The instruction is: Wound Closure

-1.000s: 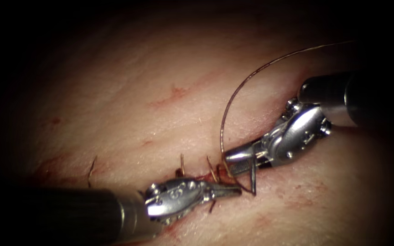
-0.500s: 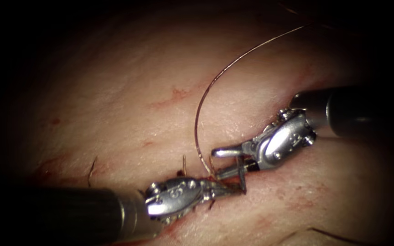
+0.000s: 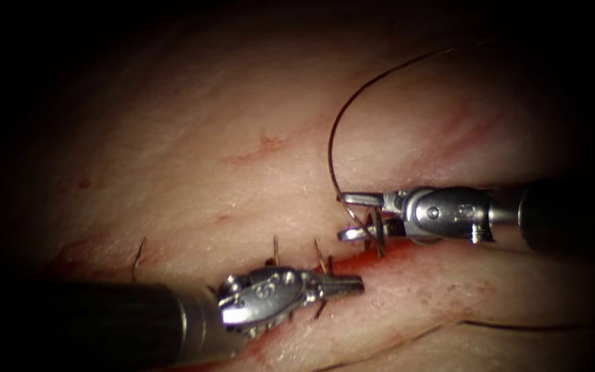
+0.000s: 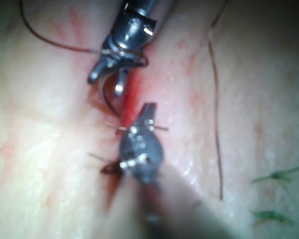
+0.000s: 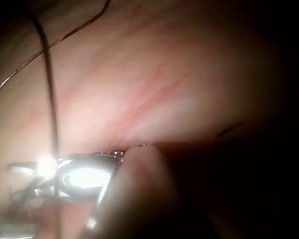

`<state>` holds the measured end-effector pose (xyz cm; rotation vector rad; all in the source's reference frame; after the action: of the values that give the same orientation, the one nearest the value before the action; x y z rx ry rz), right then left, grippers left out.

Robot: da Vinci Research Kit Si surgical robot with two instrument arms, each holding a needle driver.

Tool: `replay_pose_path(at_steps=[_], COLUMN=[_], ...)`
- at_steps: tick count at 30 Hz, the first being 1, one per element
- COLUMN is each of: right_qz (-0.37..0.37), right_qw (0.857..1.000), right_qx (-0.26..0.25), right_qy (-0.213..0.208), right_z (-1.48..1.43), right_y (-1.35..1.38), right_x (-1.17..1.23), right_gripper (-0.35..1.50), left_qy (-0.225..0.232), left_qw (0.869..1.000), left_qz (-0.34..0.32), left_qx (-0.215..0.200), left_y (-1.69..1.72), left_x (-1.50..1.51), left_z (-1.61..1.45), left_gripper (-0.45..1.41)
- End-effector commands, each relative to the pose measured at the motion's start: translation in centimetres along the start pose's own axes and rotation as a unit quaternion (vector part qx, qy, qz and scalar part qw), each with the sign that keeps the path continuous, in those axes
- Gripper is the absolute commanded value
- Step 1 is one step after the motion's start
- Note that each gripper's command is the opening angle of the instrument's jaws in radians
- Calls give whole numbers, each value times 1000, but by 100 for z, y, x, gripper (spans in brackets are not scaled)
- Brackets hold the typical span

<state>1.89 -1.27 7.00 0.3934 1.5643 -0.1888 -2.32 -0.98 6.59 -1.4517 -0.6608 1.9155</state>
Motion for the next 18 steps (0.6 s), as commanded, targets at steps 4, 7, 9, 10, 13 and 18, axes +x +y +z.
replay_pose_path(at_steps=[4,7,9,10,13,18], right_qz=[-12,-168,-213,-230,-279,-319], right_qw=[1000,985,976,972,959,946], right_qx=[12,16,14,13,10,10], right_qy=[-1,-35,-44,-46,-56,-58], right_z=[10,11,9,9,7,7], right_y=[-3,3,7,9,12,9], right_x=[-5,12,20,23,32,38], right_gripper=[-35,-35,-35,-35,-35,-35], left_qy=[-2,-3,-3,-3,-3,-3], left_qw=[1000,1000,1000,1000,1000,1000], left_qz=[-1,-1,-1,-1,-1,-1], left_qx=[-1,-1,0,0,0,0], left_y=[1,1,1,1,1,1], left_x=[-6,-6,-6,-6,-6,-6], left_z=[7,7,7,7,7,7], left_gripper=[2,2,2,2,2,2])
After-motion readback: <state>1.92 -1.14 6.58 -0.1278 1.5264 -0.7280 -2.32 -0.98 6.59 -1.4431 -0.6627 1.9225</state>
